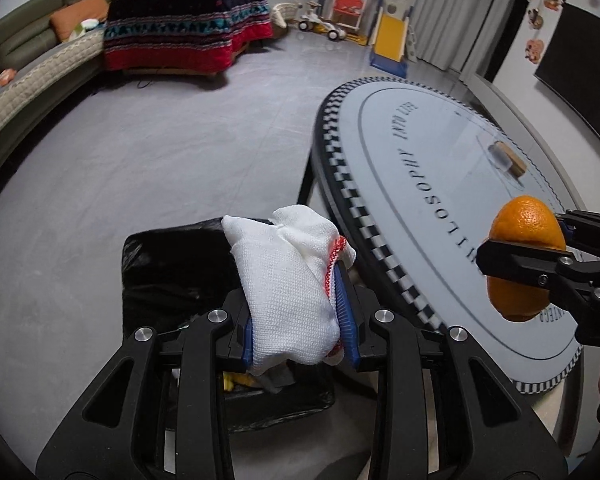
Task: Collect trash
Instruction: 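Carry the glove and orange over the bin and release both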
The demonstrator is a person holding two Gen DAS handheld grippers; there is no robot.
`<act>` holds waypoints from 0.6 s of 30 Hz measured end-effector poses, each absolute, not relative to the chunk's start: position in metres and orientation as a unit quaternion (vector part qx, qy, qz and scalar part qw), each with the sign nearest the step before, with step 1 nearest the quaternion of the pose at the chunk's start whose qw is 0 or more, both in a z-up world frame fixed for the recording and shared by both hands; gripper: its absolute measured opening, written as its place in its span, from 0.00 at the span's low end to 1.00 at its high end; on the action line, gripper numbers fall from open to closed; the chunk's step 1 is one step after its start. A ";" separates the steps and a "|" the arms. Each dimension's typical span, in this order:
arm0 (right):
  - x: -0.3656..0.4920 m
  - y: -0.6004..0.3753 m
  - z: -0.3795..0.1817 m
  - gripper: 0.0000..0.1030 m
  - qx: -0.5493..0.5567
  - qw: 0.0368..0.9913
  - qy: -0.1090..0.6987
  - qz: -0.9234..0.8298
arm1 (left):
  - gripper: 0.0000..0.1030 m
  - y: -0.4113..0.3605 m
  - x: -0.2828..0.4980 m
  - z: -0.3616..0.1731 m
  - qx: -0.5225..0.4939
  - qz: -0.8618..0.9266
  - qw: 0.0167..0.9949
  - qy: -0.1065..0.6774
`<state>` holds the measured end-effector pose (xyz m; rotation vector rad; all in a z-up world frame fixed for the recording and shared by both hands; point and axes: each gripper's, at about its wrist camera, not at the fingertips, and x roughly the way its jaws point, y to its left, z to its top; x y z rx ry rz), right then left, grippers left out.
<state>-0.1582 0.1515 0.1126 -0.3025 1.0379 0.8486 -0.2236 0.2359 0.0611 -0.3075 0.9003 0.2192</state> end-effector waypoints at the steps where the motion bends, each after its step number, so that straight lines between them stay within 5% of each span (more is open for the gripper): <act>1: -0.163 0.161 0.110 0.49 -0.144 0.768 0.480 0.398 | 0.32 0.245 -0.231 0.055 -0.155 0.116 0.879 0.435; 6: -0.180 0.202 0.093 0.51 -0.160 0.751 0.486 0.418 | 0.32 0.282 -0.265 0.033 -0.190 0.162 0.861 0.444; 7: -0.180 0.210 0.090 0.53 -0.161 0.750 0.485 0.419 | 0.50 0.289 -0.270 0.030 -0.192 0.173 0.855 0.451; 8: -0.178 0.210 0.088 0.58 -0.164 0.750 0.484 0.419 | 0.84 0.296 -0.274 0.026 -0.191 0.191 0.847 0.457; 9: -0.178 0.214 0.088 0.64 -0.165 0.753 0.480 0.418 | 0.94 0.301 -0.278 0.027 -0.189 0.208 0.845 0.454; 18: -0.174 0.210 0.089 0.67 -0.167 0.754 0.476 0.420 | 0.94 0.320 -0.290 0.026 -0.216 0.224 0.845 0.435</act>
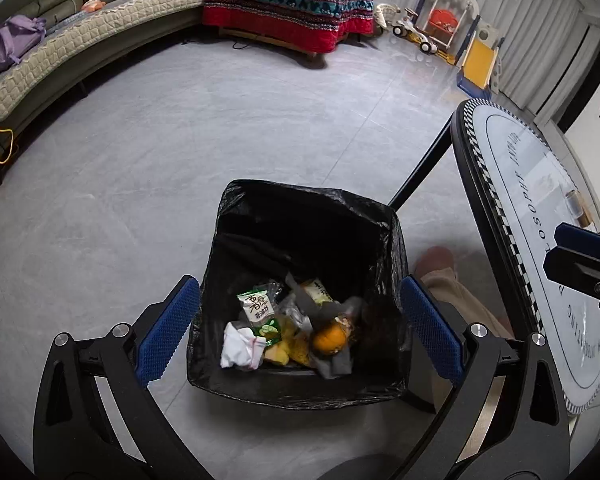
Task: Collect trash
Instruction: 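Carry the glove and orange over the bin and release both, then move both open grippers back over the mat toward the cardboard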
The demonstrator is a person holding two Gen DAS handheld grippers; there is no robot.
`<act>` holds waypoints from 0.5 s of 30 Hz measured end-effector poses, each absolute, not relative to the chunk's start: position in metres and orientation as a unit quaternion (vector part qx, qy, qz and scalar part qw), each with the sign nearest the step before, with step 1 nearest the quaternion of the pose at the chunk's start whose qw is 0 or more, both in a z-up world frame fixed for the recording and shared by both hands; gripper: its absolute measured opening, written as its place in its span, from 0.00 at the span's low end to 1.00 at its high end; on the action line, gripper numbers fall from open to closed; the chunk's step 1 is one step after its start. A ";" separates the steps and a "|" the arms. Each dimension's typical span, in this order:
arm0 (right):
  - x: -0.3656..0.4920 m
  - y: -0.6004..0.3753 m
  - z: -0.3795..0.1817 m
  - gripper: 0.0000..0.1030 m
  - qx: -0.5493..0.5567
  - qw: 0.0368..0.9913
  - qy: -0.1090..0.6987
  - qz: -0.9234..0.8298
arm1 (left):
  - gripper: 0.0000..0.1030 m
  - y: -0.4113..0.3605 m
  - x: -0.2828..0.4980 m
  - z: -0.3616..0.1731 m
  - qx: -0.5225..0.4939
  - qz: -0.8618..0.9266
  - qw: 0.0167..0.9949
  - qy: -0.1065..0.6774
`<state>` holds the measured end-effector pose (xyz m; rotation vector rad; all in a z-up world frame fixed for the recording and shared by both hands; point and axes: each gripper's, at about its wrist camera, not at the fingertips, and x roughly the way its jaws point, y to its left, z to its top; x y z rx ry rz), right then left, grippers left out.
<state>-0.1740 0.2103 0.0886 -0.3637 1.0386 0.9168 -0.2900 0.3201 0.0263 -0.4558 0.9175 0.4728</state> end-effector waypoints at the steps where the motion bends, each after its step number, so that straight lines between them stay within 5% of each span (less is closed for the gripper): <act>1: -0.173 0.208 0.088 0.67 -0.166 0.755 0.476 0.420 | 0.94 0.318 -0.288 0.027 -0.214 0.222 0.846 0.435; 15: -0.142 0.155 0.095 0.67 -0.131 0.772 0.478 0.398 | 0.94 0.272 -0.247 0.046 -0.178 0.165 0.862 0.446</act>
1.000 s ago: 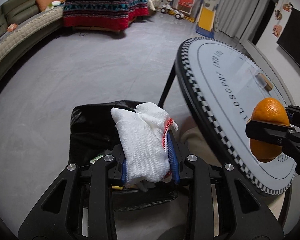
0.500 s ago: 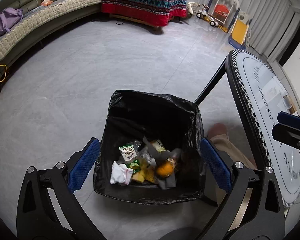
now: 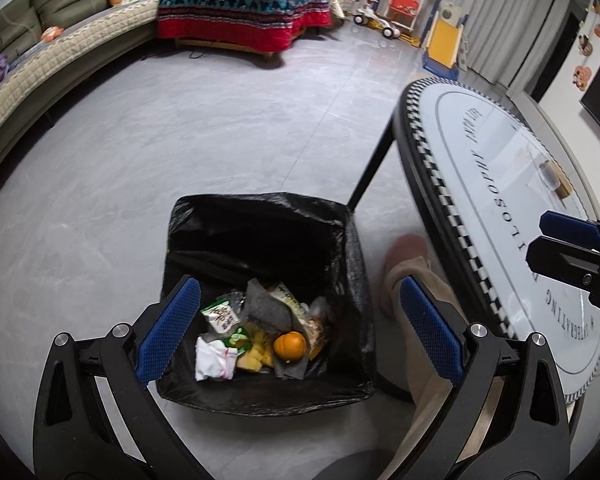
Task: Collect trash
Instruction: 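Move both open grippers back over the mat toward the cardboard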
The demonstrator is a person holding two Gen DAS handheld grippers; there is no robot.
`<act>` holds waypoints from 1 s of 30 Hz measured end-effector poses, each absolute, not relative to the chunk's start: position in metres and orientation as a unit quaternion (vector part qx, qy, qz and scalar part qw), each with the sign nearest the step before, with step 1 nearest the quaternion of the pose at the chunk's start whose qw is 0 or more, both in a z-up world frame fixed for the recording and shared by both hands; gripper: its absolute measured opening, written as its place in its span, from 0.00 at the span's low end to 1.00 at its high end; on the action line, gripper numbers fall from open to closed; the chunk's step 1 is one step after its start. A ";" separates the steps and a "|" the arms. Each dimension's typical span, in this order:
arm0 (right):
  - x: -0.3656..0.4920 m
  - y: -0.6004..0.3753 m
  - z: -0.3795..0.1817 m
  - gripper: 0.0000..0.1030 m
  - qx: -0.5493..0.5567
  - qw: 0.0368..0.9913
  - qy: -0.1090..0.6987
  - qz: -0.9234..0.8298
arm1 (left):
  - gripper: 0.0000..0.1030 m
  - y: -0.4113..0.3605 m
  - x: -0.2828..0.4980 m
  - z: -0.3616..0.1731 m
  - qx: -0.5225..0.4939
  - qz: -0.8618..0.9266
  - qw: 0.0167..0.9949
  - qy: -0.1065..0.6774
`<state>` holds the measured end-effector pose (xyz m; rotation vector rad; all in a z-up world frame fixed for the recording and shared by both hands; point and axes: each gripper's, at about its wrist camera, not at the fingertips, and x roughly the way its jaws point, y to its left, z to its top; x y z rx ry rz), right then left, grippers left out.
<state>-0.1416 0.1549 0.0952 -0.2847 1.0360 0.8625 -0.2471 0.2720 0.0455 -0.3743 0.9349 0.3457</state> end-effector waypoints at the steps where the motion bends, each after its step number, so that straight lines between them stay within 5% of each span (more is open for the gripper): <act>1: -0.137 0.149 0.096 0.67 -0.128 0.774 0.478 0.394 | 0.94 0.268 -0.241 0.048 -0.175 0.159 0.863 0.446; 30: 0.059 -0.095 0.110 0.67 -0.030 0.851 0.487 0.196 | 0.94 0.055 -0.012 0.089 -0.041 -0.045 0.879 0.473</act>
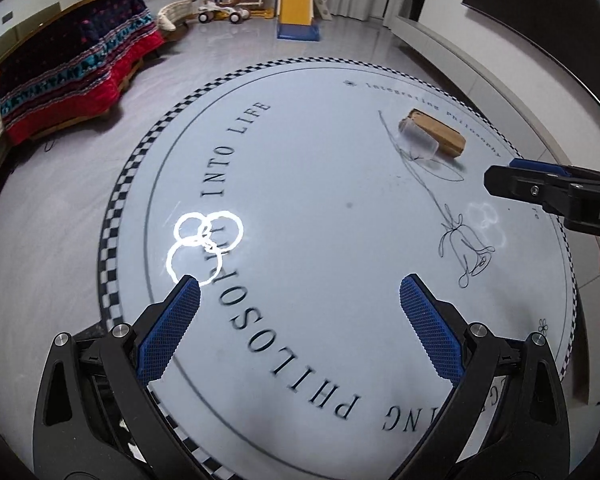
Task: Collect trash
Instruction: 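Move both open grippers back over the mat toward the cardboard, then grasp the clear plastic cup with the left gripper while the right grasps the cardboard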
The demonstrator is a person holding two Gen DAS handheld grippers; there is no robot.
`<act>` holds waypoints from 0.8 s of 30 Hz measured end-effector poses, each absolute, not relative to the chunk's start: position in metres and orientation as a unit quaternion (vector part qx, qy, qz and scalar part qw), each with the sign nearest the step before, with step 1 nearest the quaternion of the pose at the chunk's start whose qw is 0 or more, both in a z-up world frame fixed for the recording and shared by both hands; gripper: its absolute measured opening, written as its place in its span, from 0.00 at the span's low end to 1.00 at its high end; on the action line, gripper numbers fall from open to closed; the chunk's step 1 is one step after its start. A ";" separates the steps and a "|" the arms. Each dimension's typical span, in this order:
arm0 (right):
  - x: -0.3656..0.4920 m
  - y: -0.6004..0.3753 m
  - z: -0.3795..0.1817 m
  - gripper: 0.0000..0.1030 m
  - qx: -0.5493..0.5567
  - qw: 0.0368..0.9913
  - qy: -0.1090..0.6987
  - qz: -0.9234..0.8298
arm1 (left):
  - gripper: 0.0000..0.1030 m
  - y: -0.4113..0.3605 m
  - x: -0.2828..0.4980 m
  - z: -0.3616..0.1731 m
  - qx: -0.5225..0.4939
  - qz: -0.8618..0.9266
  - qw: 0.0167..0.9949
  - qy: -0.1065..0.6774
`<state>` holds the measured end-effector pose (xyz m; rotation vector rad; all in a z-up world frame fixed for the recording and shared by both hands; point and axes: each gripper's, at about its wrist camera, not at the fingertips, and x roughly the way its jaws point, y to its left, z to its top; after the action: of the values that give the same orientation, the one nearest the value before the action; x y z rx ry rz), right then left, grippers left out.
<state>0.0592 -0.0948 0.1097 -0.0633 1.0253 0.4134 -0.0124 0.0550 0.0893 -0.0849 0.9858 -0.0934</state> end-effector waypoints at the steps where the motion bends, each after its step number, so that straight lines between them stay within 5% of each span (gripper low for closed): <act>1: 0.067 -0.104 0.108 0.67 -0.029 0.851 0.489 0.190 | 0.94 0.048 -0.005 0.087 -0.038 -0.050 0.878 0.475; 24: 0.215 -0.181 0.035 0.59 -0.004 0.826 0.545 0.145 | 0.94 -0.060 0.148 0.042 0.007 -0.135 0.851 0.507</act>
<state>0.2148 -0.1809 0.0347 -0.0078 1.1587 0.3074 0.1485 -0.0596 0.0421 0.0143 1.0665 -0.2848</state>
